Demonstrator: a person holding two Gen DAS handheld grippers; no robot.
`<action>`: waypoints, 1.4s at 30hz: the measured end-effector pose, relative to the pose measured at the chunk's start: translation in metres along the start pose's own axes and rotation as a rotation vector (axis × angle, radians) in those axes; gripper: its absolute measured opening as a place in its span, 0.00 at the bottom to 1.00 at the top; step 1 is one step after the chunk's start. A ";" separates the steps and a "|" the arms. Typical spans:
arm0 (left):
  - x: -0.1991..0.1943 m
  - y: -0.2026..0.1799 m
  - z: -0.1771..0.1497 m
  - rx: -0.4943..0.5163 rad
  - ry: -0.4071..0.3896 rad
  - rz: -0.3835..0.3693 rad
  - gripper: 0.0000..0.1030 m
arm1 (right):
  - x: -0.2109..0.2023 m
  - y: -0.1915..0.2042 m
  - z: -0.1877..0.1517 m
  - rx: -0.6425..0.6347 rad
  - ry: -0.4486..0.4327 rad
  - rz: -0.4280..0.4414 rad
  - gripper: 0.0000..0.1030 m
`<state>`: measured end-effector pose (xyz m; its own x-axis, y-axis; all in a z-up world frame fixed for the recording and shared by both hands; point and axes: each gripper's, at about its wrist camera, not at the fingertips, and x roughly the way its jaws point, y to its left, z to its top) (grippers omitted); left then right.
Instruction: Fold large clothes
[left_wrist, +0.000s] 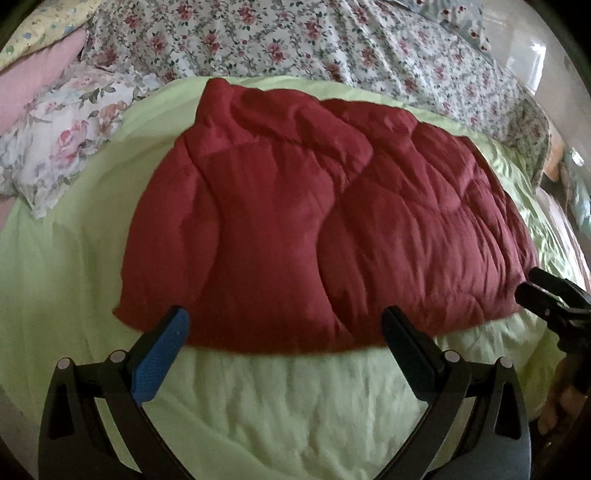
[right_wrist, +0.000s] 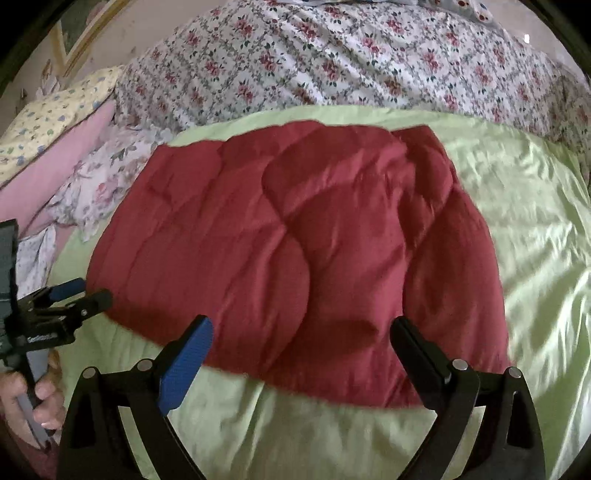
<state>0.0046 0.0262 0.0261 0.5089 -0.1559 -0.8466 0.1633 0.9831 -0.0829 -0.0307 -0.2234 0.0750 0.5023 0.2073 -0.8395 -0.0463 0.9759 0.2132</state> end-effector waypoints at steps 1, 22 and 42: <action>-0.002 -0.001 -0.004 0.001 0.005 -0.005 1.00 | -0.004 0.001 -0.006 0.002 0.002 -0.002 0.95; -0.041 -0.018 -0.019 0.053 -0.001 0.035 1.00 | -0.050 0.029 -0.032 -0.008 0.019 0.013 0.95; -0.036 -0.017 0.004 0.063 -0.019 0.081 1.00 | -0.028 0.030 -0.005 -0.014 0.027 -0.002 0.95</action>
<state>-0.0129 0.0142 0.0603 0.5383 -0.0788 -0.8391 0.1733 0.9847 0.0187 -0.0506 -0.1995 0.1020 0.4788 0.2074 -0.8531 -0.0574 0.9770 0.2053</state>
